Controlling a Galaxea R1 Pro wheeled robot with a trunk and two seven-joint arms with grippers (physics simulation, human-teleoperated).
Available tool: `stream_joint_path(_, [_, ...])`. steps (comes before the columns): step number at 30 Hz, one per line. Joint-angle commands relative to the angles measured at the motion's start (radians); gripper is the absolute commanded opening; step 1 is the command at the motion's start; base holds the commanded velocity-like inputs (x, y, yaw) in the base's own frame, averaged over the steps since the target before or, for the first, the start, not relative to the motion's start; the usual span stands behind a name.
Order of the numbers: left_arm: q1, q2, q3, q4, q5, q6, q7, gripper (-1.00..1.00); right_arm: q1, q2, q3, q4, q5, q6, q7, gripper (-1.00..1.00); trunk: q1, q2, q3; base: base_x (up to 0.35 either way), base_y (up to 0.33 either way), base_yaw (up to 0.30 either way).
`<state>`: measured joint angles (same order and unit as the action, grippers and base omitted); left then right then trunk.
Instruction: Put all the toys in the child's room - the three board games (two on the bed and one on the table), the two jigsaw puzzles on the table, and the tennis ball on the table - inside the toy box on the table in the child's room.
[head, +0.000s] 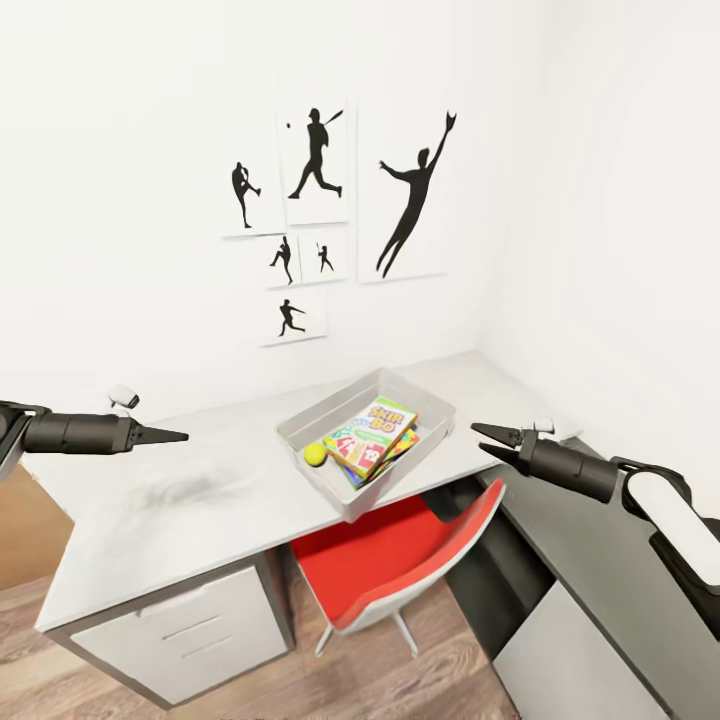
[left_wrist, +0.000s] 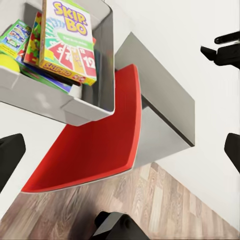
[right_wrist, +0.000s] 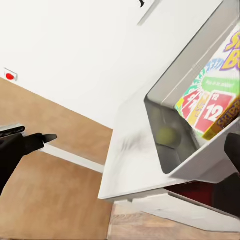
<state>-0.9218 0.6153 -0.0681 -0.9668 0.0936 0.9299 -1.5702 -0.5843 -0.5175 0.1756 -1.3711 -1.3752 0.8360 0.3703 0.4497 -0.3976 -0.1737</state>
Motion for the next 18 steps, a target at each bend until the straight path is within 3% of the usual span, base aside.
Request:
stream_joint_path(1, [0.000, 0.002, -0.003, 0.000, 0.006, 0.011, -0.001, 1.00, -0.002, -0.001, 0.001, 0.001, 0.002, 0.002, 0.004, 1.00, 0.000, -0.002, -0.002, -0.241, 0.204, -0.277])
stream_joint_path(6, [0.000, 0.004, -0.003, 0.000, 0.006, 0.010, -0.001, 1.00, -0.002, -0.001, 0.001, 0.003, 0.002, 0.002, 0.004, 1.00, 0.000, -0.002, 0.001, -0.163, 0.186, -0.277])
stream_joint_path(18, [0.000, 0.016, -0.003, 0.002, 0.007, -0.001, -0.001, 1.00, -0.002, -0.001, -0.001, 0.011, 0.002, 0.001, 0.005, 1.00, 0.000, -0.002, 0.008, -0.088, 0.082, -0.277])
